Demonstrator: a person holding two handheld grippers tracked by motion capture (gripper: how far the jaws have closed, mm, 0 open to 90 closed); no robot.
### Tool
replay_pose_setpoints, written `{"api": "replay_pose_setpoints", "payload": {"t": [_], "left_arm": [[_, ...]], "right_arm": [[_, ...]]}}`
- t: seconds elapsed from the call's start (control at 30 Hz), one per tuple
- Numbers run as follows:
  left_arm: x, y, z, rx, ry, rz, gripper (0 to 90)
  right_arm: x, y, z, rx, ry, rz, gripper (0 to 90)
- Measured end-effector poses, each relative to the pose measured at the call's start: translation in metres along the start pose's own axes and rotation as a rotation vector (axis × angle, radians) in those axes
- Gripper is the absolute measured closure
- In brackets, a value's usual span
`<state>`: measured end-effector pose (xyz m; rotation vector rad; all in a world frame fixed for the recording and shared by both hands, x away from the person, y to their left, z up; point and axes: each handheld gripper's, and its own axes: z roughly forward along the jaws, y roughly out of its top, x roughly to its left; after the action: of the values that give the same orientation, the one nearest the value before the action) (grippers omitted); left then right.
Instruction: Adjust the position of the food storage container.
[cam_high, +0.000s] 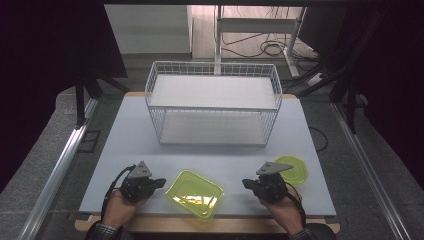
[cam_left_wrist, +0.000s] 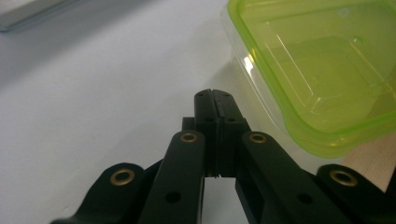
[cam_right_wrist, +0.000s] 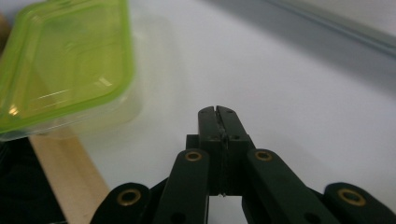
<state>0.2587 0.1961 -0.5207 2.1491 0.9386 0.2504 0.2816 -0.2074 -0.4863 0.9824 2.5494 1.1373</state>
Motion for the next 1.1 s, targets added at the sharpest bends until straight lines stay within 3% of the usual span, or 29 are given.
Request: {"api": "replay_pose_setpoints", "payload": {"t": [0.23,0.37,0.5,0.67,0.9,1.1], "left_arm": [[-0.006,0.002,0.009,0.049,-0.033,0.032,90.0],[-0.009,0.003,0.012,0.061,-0.041,0.040,90.0],[-0.012,0.004,0.015,0.078,-0.039,0.041,90.0],[-0.017,0.006,0.018,0.081,-0.055,0.046,90.0],[-0.029,0.012,0.025,0.084,-0.089,0.064,90.0],[-0.037,0.017,0.033,0.077,-0.096,0.041,90.0]], "right_arm": [[0.027,-0.001,0.022,0.051,0.094,-0.030,89.1],[0.035,0.000,0.030,0.070,0.132,-0.028,89.1],[0.045,0.001,0.042,0.119,0.148,-0.057,89.0],[0.042,0.003,0.046,0.120,0.140,-0.048,88.9],[0.024,0.006,0.045,0.118,0.096,0.008,88.2],[0.011,0.010,0.046,0.115,0.063,0.041,87.8]]}}
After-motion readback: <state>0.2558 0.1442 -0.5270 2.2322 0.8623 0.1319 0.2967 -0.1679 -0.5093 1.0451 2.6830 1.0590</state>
